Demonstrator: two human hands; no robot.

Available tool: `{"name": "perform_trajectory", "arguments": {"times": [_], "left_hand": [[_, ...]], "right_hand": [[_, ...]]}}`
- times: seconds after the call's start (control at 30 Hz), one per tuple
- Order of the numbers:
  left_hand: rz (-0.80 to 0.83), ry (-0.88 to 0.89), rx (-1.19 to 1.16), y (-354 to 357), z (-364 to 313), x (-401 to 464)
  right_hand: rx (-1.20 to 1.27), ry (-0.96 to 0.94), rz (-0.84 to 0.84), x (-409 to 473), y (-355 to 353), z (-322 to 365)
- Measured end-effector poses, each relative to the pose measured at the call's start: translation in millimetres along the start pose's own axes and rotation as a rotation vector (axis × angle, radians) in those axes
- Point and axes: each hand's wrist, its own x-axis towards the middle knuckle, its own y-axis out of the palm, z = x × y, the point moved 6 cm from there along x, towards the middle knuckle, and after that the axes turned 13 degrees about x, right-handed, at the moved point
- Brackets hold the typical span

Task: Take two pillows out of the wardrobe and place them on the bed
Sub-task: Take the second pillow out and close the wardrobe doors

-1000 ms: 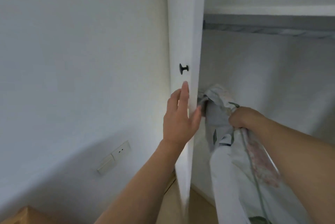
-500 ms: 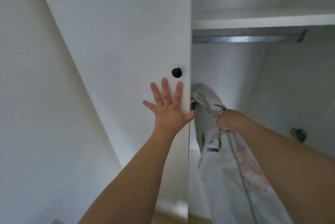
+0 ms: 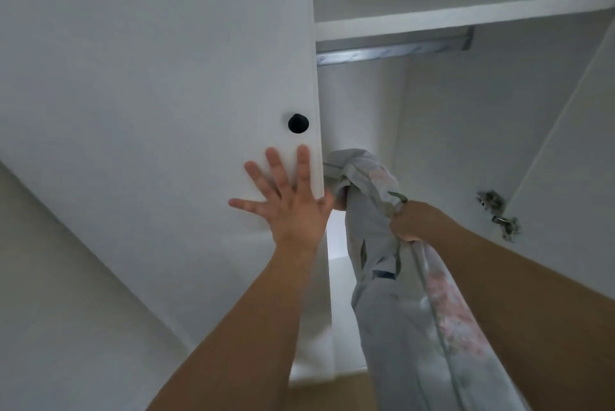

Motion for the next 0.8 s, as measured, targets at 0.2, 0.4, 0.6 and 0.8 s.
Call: {"name": "perform_trajectory", "arguments": {"times": [0.2,0.4,0.6,0.8], "left_hand": [[0.042,0.18,-0.085,3.3,-27.5,-37.4],[0.196,0.448,-0.16,-7.5,-96.5,-78.4],[0.241,0.742,-0.275,-52.1,-181.0,-125.2],[0.055,1.074,-0.45,-149.1,-271.6,-176.2]], "right_hand": [[0.034,0.132,-0.016,-33.8,14.1,-53.2],[0.058,0.284,0.035,-107.9,12.6,-127.9],[0.136,0.533,0.036,-213.4,-2.0,-205.4],[0.26,0.693,0.124,-333.1,-4.0,-259.3]]}}
